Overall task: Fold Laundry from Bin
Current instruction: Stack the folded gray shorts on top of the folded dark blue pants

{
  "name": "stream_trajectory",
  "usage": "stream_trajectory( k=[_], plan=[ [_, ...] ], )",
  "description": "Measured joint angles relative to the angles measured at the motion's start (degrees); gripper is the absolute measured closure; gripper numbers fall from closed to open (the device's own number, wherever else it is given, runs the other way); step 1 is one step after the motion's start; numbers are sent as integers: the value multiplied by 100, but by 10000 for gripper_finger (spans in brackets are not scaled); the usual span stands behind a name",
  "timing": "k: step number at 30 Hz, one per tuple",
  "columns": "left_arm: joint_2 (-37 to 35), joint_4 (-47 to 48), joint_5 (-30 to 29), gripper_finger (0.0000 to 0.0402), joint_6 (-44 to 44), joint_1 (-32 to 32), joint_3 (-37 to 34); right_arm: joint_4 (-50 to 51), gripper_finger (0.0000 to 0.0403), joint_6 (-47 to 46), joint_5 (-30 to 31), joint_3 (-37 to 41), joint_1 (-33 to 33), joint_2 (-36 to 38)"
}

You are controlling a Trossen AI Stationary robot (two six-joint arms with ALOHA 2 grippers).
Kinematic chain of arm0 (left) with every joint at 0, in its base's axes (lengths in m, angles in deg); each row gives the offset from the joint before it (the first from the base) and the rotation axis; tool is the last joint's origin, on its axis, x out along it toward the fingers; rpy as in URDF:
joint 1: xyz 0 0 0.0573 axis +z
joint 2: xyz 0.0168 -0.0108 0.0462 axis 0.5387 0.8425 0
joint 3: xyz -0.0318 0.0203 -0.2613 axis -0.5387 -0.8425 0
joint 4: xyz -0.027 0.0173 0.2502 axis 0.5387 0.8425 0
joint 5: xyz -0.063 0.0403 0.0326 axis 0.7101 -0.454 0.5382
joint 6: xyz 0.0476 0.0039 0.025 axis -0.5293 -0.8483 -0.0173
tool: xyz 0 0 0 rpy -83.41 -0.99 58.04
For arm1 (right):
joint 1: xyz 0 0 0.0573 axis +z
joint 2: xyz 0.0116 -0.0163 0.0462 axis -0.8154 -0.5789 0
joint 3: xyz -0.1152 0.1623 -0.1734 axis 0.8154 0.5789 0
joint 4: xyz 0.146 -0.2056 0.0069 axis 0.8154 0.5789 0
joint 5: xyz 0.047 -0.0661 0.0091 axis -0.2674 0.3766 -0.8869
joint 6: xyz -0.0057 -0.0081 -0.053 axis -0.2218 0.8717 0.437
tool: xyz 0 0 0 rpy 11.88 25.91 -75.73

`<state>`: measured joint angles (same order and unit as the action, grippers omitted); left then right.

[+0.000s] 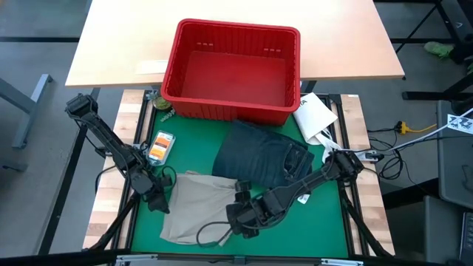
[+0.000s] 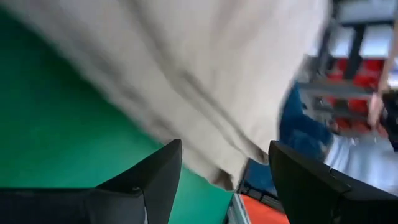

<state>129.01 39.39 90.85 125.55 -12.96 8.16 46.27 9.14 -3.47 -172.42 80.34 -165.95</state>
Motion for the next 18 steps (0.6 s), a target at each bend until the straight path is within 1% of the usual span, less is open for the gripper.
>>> stream_trajectory(
  k=[4,6,8,12,15,18],
  plan=[
    [2,661,-149,169,865,0,1,123,207,-419,-76,-2,-24,-77],
    [0,908,-159,169,1042,0,2,129,207,-656,-206,-2,-24,-107],
    [2,995,-316,169,1068,-1,2,158,207,-848,-305,-2,-22,-109],
    [0,894,-895,169,1074,0,2,175,207,-1325,-493,-2,-20,-174],
    [2,965,-1130,169,1108,0,2,138,207,-1730,-673,-2,-20,-273],
    [2,963,-1457,169,1110,7,2,88,207,-1919,-876,33,-24,-392]
  ],
)
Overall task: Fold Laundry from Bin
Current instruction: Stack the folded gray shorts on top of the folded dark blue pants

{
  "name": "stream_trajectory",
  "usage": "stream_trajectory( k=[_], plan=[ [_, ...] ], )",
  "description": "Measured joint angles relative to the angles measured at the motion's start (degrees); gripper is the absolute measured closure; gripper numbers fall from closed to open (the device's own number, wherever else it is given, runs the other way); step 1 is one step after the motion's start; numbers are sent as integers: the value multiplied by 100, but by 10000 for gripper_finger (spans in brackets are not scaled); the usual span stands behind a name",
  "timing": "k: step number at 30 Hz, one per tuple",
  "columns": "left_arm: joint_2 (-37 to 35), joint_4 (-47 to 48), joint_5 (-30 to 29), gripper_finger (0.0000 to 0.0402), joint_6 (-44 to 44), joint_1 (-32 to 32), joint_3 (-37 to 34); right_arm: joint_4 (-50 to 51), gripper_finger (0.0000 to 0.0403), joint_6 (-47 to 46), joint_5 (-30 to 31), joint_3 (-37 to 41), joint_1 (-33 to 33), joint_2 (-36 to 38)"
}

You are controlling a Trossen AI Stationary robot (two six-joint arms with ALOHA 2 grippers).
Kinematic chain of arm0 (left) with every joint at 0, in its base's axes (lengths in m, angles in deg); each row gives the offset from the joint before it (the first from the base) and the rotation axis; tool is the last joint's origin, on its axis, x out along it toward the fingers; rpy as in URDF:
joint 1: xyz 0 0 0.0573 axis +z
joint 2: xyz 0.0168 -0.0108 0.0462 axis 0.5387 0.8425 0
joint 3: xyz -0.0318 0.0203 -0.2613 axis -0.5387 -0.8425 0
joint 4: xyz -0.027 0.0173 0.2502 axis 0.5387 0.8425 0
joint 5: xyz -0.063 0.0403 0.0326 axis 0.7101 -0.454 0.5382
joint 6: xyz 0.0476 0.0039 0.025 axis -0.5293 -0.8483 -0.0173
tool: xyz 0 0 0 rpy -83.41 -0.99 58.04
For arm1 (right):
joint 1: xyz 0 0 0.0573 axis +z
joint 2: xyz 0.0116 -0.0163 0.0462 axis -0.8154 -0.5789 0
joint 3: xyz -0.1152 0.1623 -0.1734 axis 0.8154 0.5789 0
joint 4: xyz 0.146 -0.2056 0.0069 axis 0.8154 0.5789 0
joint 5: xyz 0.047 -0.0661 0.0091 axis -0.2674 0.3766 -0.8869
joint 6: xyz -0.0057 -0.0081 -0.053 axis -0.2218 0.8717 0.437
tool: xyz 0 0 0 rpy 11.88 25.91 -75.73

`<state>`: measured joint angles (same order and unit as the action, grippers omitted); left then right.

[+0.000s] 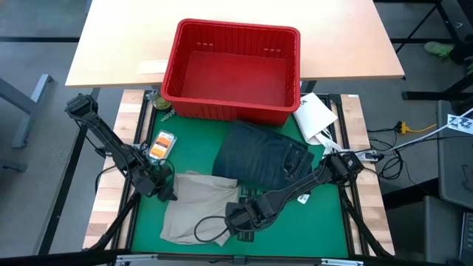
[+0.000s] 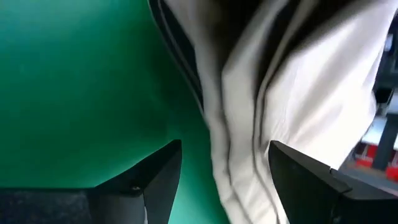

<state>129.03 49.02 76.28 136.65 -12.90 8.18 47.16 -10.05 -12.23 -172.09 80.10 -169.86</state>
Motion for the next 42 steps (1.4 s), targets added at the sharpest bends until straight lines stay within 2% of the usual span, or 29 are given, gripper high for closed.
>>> stream_trajectory(
  k=[3,9,14,20,23,26,30,35,39,42],
  plan=[
    [34,12,-307,169,70,0,0,-14,207,-22,-176,10,2,-130],
    [451,78,-333,169,440,-2,26,24,207,-29,-572,10,4,-218],
    [663,-66,-343,169,439,-4,34,415,207,190,-283,-4,80,58],
    [666,-64,-340,169,439,9,24,1963,207,149,321,-16,236,396],
    [667,-60,-340,169,445,9,18,2593,207,166,316,-11,248,453],
    [667,-57,-338,169,446,9,15,2752,207,520,281,12,282,468],
    [669,-55,-331,169,450,9,13,2741,207,1244,-102,223,342,466],
    [669,-83,-338,169,448,10,7,2742,207,1554,-233,558,447,667],
    [671,-109,-340,169,453,10,2,2755,207,1523,168,1194,578,1341],
    [671,-135,-344,169,540,11,2,2697,207,767,450,2145,686,2028]
  ],
)
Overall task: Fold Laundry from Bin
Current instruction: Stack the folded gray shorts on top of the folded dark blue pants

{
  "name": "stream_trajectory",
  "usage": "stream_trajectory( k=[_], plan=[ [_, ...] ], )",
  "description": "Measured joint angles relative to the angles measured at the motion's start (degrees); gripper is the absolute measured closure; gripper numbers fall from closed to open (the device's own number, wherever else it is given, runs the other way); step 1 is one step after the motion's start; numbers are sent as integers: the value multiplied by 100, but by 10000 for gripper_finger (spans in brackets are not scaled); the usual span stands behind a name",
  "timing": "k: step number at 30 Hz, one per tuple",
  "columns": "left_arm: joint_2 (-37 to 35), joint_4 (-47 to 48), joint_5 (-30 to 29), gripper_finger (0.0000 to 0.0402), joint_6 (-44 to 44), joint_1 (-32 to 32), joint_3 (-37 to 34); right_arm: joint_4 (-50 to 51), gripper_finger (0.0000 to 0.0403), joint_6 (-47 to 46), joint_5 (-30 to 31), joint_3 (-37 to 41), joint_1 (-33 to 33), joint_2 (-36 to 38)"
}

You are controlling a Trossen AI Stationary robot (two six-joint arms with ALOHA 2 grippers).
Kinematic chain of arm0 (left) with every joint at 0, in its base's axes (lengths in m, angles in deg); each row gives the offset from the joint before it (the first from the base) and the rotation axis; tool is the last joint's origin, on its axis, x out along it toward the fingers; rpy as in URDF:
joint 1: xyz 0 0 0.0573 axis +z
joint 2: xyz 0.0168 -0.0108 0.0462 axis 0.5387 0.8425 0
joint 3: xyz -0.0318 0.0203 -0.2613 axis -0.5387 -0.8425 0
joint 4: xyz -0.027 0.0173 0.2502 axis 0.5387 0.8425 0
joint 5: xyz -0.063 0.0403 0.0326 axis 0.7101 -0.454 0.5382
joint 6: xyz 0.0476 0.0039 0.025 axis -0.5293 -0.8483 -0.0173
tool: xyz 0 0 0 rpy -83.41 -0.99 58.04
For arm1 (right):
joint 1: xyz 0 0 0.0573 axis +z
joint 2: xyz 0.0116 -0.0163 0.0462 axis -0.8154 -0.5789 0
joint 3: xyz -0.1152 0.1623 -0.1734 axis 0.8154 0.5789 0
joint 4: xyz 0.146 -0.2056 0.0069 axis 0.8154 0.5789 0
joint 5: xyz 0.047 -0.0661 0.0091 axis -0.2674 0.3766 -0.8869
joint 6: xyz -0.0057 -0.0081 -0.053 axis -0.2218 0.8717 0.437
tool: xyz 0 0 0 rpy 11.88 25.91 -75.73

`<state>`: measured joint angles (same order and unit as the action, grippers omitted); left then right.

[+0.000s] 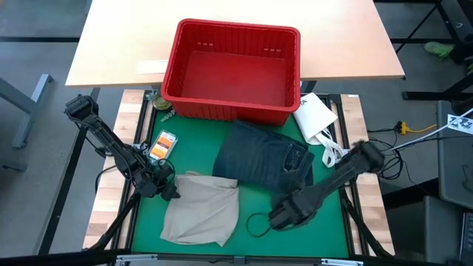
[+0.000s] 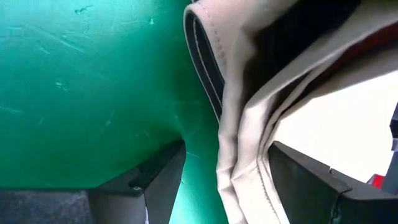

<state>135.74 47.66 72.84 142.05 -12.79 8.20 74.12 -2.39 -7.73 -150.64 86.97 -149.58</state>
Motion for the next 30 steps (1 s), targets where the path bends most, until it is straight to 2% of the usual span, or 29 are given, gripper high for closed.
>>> stream_trajectory(
  k=[2,4,7,11,13,14,19,26,30],
  plan=[
    [2,-18,-3,169,50,0,0,-426,207,-906,96,821,80,524],
    [2,-66,-11,169,52,0,-4,-1381,207,-1899,118,1675,170,1054],
    [5,-129,-13,169,50,0,-11,-3987,207,-2900,187,2848,325,1615],
    [9,-157,-7,169,50,0,-11,-7981,207,-2981,845,3875,417,1689],
    [9,-162,-3,169,50,0,-11,-9356,207,-2695,1054,4094,396,1491],
    [9,-165,0,169,50,0,-11,-9736,207,-2546,1156,4139,348,1376],
    [9,-174,2,169,50,0,-11,-9974,207,-2511,1455,4153,131,781],
    [9,-182,13,169,48,0,-11,-10013,207,-3295,698,4155,-202,350],
    [9,-186,17,169,46,0,-11,-10007,207,-3340,578,4155,-258,255]
  ],
)
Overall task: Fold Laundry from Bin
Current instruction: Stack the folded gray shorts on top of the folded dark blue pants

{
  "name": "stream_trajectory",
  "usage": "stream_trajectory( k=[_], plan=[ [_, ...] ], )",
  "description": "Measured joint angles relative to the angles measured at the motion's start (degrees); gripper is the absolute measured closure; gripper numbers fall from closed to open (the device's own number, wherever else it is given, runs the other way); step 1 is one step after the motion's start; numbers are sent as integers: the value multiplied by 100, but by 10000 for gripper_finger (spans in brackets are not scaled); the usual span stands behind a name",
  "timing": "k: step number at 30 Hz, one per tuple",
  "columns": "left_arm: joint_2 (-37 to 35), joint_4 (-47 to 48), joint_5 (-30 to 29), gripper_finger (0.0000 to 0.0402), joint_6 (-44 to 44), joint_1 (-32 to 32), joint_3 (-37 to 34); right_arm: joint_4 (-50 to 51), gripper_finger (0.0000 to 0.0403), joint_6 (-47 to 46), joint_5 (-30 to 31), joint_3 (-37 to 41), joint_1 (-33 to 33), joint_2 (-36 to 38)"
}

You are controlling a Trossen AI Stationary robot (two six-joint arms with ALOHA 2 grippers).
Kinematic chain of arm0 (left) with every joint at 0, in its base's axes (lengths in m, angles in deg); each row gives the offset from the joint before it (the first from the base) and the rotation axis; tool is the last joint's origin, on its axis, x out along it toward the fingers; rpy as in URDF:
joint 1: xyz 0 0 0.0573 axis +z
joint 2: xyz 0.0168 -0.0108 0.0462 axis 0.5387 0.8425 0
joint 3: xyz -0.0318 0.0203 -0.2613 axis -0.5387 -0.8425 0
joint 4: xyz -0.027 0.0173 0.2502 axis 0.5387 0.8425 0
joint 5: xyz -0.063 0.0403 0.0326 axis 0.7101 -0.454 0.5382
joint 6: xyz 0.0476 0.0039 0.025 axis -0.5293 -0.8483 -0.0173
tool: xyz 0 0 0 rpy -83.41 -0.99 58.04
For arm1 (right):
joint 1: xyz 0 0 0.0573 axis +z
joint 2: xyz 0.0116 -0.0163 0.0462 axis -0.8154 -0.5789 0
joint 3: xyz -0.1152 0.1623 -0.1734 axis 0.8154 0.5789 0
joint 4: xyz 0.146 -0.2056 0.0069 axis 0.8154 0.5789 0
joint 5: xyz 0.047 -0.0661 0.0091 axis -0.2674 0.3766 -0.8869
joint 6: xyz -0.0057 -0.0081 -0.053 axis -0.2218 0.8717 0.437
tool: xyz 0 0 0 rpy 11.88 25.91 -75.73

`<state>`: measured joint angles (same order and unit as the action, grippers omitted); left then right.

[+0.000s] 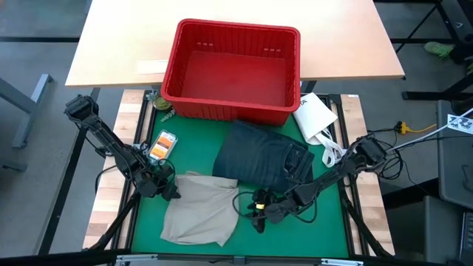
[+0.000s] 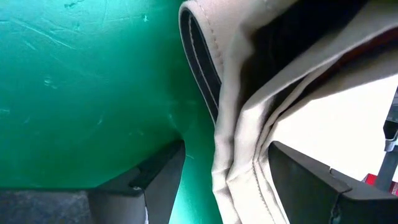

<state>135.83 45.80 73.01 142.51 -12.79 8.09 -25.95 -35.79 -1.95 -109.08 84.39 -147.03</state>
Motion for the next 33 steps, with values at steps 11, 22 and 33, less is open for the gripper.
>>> stream_trajectory(
  k=[11,22,33],
  plan=[
    [-2,0,11,169,-3,0,2,-1,207,-17,-154,-2,11,-112],
    [-4,-2,22,169,-39,0,4,-743,207,-531,-112,-7,-216,-608],
    [-4,-9,17,169,-44,0,7,-1539,207,-577,-93,-508,-321,-1334]
  ],
)
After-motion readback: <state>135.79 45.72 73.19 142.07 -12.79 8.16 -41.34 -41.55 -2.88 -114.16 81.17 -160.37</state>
